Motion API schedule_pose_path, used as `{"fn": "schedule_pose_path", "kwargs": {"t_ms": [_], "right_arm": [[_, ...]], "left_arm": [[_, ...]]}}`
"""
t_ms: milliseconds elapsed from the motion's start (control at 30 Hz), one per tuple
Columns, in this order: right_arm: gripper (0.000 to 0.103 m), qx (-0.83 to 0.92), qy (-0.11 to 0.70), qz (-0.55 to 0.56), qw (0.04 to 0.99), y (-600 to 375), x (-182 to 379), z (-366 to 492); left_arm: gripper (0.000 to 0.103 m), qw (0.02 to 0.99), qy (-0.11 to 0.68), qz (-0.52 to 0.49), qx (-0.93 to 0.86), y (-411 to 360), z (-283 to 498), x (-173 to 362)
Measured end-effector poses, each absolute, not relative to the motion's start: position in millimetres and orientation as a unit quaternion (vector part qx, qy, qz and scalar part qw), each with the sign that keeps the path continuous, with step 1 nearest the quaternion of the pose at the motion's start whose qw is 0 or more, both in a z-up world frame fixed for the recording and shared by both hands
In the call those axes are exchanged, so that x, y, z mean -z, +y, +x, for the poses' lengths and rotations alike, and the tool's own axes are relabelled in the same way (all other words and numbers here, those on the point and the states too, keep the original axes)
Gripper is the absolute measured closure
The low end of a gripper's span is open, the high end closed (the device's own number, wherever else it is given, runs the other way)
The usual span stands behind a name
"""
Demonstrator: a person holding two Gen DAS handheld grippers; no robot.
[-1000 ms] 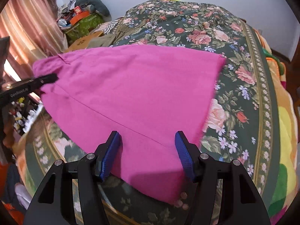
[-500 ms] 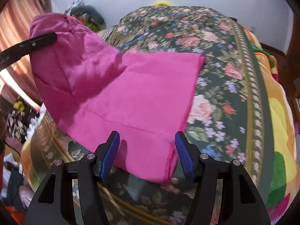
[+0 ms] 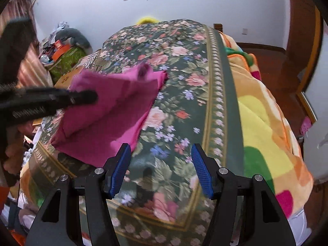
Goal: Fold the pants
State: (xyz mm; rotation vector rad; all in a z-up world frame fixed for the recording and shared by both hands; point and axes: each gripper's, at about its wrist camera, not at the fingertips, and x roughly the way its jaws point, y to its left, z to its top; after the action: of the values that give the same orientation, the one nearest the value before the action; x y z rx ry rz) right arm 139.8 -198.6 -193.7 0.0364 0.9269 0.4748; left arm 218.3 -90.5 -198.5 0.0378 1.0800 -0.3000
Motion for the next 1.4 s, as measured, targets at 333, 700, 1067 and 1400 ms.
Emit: {"fn": "schedule_pose_path", "kwargs": {"t_ms": [333, 700, 1067, 1400], "right_arm": [[0.046, -0.223, 0.439, 0.020, 0.870, -202, 189, 134], [0.039, -0.261, 0.422, 0.019, 0.868, -164, 174, 140], [0.039, -0.258, 0.473, 0.007, 0.842, -140, 221, 164], [0.032, -0.246, 0.469, 0.011, 0.848, -155, 229, 168]], "left_arm": [[0.049, 0.829, 0.532, 0.030, 0.171, -98, 200, 204], [0.038, 0.873, 0.480, 0.019, 0.082, -18, 225, 168], [0.035, 0.856, 0.516, 0.029, 0.028, 40, 323, 201], [0.031, 0.808, 0.576, 0.114, 0.047, 9, 381, 275]]}}
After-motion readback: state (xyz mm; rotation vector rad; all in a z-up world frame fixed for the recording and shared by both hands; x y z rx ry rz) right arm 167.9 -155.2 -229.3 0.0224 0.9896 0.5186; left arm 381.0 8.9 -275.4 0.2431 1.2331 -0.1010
